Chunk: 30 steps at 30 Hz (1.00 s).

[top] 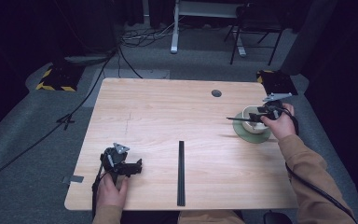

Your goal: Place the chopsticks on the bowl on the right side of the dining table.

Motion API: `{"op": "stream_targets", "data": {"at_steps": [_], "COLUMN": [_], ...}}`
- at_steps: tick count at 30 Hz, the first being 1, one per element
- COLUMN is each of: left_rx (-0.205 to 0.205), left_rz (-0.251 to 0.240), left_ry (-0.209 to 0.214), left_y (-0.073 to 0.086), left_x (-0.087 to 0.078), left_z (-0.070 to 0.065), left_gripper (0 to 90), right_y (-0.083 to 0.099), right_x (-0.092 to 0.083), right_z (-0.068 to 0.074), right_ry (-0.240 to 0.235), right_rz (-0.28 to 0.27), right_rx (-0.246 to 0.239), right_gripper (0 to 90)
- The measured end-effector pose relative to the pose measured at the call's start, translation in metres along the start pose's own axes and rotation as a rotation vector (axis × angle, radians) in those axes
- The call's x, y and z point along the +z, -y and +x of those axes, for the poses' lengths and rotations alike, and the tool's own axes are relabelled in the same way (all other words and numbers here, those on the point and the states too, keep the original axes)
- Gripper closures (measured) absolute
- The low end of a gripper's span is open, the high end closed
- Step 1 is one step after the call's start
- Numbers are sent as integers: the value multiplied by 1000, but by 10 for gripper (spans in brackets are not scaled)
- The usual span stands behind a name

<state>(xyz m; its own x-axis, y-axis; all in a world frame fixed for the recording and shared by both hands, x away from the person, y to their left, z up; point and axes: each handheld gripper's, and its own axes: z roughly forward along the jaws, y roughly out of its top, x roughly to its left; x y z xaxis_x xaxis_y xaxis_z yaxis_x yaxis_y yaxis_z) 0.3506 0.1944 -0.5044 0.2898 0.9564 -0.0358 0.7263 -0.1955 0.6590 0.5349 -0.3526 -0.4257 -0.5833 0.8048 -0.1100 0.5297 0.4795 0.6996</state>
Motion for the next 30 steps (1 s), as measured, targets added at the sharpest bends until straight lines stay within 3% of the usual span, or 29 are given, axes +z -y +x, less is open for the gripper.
{"op": "stream_targets", "data": {"at_steps": [4,7,11,16,25,30], "left_rx": [0,2,2,2,0,-1], "left_rz": [-2,1,-2,-1,-1,-2], "left_ry": [-2,0,-3,-2,-1,-1], "left_y": [0,0,0,0,0,0], "left_x": [0,0,0,0,0,0], "left_z": [0,0,0,0,0,0], "left_gripper": [2,2,2,2,2,2], "right_y": [2,8,19,29,35,33], "right_x": [-12,-34,-50,-53,-42,-37], "right_z": [1,-7,-13,-9,5,5], "right_ry": [25,55,72,63,61,64], "right_rz": [-46,-92,-82,-69,-44,-48], "right_rx": [-8,12,14,-7,-62,-39], "right_gripper": [451,451,435,423,418,424]}}
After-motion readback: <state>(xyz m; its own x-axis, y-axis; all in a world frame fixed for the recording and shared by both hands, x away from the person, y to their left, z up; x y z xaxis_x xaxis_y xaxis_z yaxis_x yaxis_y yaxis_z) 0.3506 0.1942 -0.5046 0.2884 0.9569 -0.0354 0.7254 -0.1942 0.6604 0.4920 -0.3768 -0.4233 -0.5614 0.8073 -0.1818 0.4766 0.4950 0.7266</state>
